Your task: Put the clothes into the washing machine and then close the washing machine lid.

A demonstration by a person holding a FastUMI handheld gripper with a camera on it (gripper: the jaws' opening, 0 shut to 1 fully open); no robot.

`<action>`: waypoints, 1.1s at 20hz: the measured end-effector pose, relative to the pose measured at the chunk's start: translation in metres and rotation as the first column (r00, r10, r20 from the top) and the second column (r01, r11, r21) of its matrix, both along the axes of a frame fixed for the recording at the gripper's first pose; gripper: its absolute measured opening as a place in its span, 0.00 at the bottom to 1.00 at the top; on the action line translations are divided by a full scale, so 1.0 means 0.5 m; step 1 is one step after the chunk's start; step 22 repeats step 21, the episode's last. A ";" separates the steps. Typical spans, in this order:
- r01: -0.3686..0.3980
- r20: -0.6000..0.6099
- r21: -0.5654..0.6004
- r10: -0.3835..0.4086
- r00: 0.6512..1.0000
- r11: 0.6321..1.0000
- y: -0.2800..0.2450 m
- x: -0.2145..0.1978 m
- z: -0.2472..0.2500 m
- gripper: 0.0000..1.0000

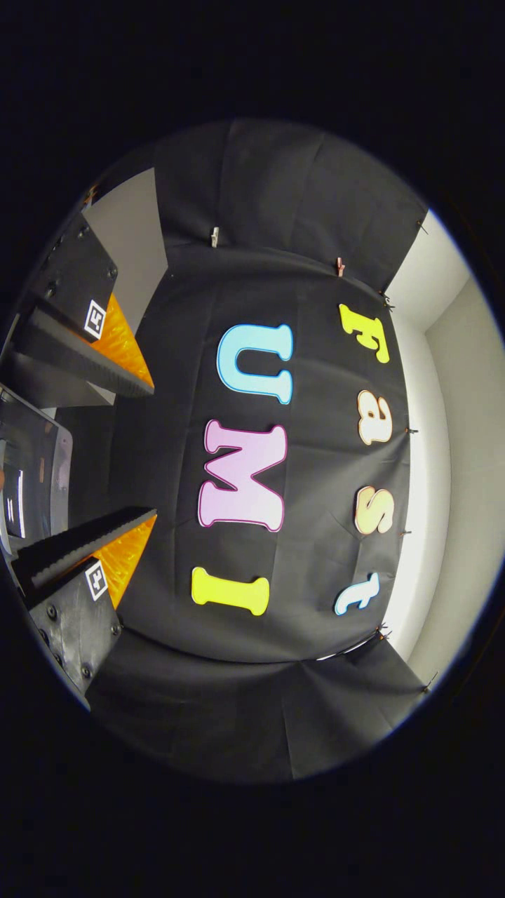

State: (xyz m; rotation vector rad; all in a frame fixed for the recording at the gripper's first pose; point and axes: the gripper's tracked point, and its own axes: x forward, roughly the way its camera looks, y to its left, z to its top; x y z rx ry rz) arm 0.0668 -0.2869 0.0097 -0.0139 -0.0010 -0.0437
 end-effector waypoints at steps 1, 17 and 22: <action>-0.004 0.001 -0.004 0.004 1.000 1.000 0.004 -0.001 -0.001 0.98; -0.027 0.022 -0.015 0.028 0.999 1.000 0.011 0.008 0.015 0.98; -0.013 0.015 0.008 0.013 1.000 1.000 0.003 0.009 0.010 0.98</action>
